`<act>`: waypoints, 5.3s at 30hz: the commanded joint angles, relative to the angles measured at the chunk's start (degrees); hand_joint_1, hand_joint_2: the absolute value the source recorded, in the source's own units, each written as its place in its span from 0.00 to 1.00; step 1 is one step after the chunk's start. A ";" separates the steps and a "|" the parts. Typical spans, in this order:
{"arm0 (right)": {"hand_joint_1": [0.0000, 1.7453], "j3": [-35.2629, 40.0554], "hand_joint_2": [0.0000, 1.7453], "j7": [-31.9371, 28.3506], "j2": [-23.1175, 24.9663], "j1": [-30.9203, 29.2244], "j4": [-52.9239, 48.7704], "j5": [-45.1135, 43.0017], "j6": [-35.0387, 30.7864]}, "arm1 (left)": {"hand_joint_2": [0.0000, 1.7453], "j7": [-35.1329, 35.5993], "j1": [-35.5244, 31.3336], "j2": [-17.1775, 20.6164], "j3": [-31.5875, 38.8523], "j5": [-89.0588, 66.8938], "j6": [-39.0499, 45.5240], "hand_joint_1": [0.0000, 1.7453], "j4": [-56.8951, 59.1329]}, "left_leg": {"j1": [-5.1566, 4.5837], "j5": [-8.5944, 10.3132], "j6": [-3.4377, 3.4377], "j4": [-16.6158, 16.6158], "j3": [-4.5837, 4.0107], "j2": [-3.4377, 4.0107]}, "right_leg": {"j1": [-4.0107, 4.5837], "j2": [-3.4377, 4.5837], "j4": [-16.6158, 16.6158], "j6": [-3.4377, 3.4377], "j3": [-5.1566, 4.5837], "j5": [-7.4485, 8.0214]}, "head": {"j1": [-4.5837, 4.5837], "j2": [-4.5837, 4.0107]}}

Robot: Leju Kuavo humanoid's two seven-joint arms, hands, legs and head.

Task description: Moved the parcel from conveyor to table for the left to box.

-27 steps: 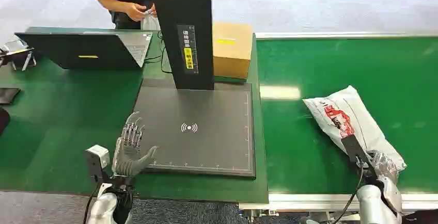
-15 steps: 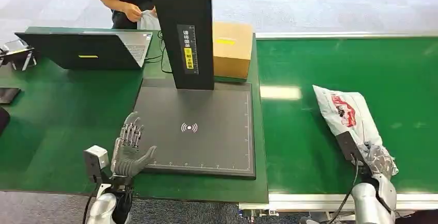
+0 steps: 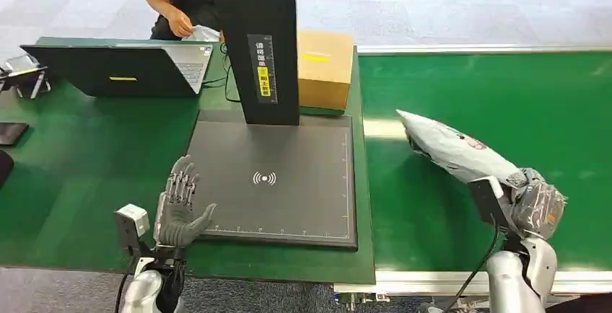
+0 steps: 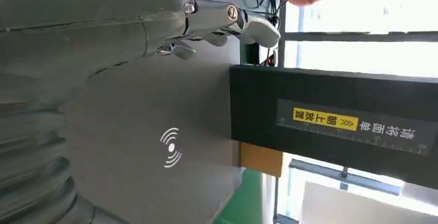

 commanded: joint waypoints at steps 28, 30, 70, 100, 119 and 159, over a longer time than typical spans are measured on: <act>1.00 30.06 1.00 -15.09 1.66 -2.36 -10.19 3.75 -9.16 | 1.00 -5.50 -2.76 1.98 -1.82 2.28 7.40 0.00 -2.05 | 0.03 -0.01 -0.03 -0.03 0.05 0.25 | 0.05 0.24 0.00 -0.08 -0.03 0.05 | 0.00 0.00; 1.00 32.45 1.00 -14.10 1.07 -3.59 -8.63 3.76 -9.16 | 1.00 -5.52 -2.59 1.89 -1.65 2.87 8.08 0.00 -3.02 | 0.03 -0.02 -0.03 -0.01 0.04 0.31 | 0.06 0.29 0.01 -0.08 -0.06 0.06 | 0.00 0.00; 1.00 54.74 1.00 -21.40 -1.41 -8.30 10.70 -0.93 3.85 | 1.00 -7.53 -5.14 3.85 -5.05 5.46 10.36 0.00 1.97 | 0.04 0.07 -0.05 -0.14 0.25 0.04 | 0.07 0.04 -0.09 -0.13 0.20 0.03 | 0.00 0.00; 0.00 53.68 0.00 -19.91 1.10 -13.62 22.84 -9.02 8.57 | 1.00 -7.82 -4.66 4.49 -5.94 6.19 10.89 0.00 1.77 | 0.05 0.11 -0.04 -0.23 0.23 0.15 | 0.07 0.14 -0.18 -0.14 0.17 0.11 | 0.02 0.00; 0.00 44.61 0.00 -26.28 0.67 -5.64 3.05 -36.82 30.51 | 1.00 -7.49 -3.49 4.72 -5.86 6.62 11.21 0.00 1.46 | 0.03 0.06 -0.04 -0.07 0.07 0.00 | 0.04 0.00 -0.02 -0.08 0.05 0.00 | -0.02 0.00; 0.00 20.26 1.00 -14.43 4.50 7.64 -11.60 -39.33 32.66 | 1.00 -1.95 0.57 2.51 -3.25 2.49 3.23 0.00 -2.44 | 0.04 0.01 -0.03 -0.06 0.04 0.01 | 0.06 0.02 -0.04 -0.07 0.03 0.00 | 0.02 0.00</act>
